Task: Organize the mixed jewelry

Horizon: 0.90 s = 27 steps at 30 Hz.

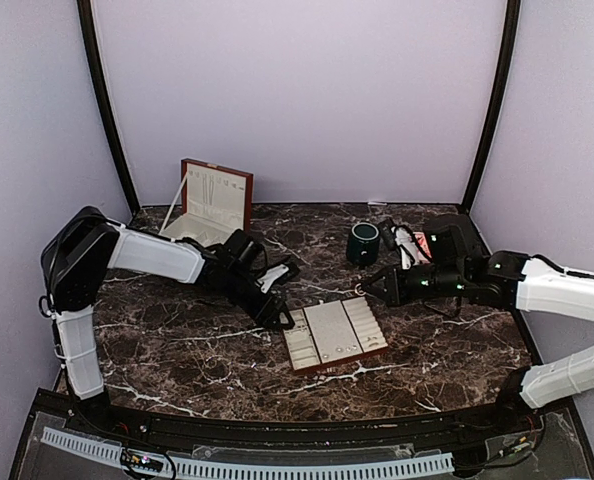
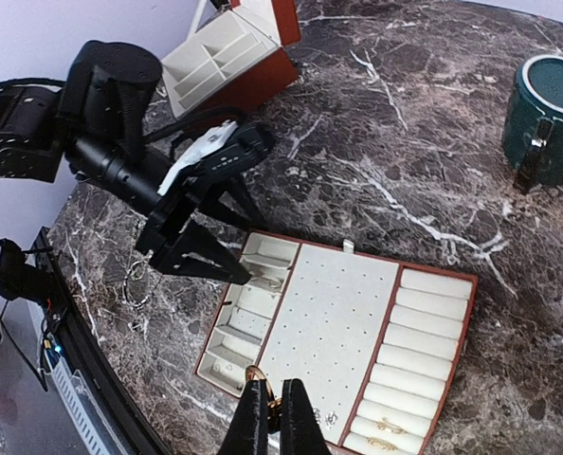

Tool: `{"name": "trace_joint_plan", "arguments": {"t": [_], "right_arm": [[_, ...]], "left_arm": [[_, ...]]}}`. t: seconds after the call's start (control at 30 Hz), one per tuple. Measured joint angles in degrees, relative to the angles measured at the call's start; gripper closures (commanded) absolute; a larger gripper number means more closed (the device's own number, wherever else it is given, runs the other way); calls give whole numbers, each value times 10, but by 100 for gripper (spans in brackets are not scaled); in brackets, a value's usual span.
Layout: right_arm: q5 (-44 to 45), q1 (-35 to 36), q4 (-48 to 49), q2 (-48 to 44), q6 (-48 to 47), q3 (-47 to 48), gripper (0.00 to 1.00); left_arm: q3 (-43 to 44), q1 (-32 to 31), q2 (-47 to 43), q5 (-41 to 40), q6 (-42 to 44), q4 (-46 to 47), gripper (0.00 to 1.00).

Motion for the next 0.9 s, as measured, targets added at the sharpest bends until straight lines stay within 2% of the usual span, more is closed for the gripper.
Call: {"name": "trace_joint_plan", "arguments": {"t": [0.23,0.43,0.63,0.77,0.9], "right_arm": [[56,0,-52,-8,13,-3,100],[85,0,-74,-9,27,-16,100],[121,0,-101,-9,43,-16,100],[149,0,-129,0,61,-12,100],[176,0,-157,12,89,-9,100]], "left_arm": [[-48,-71,-43,31,3,-9,33],[-66,-142,-64,59,-37,18,33],[-44,-138,-77,-39,-115,37,35],[23,-127,-59,-104,-177,59,35],[82,-113,-7,-141,-204,109,35]]}}
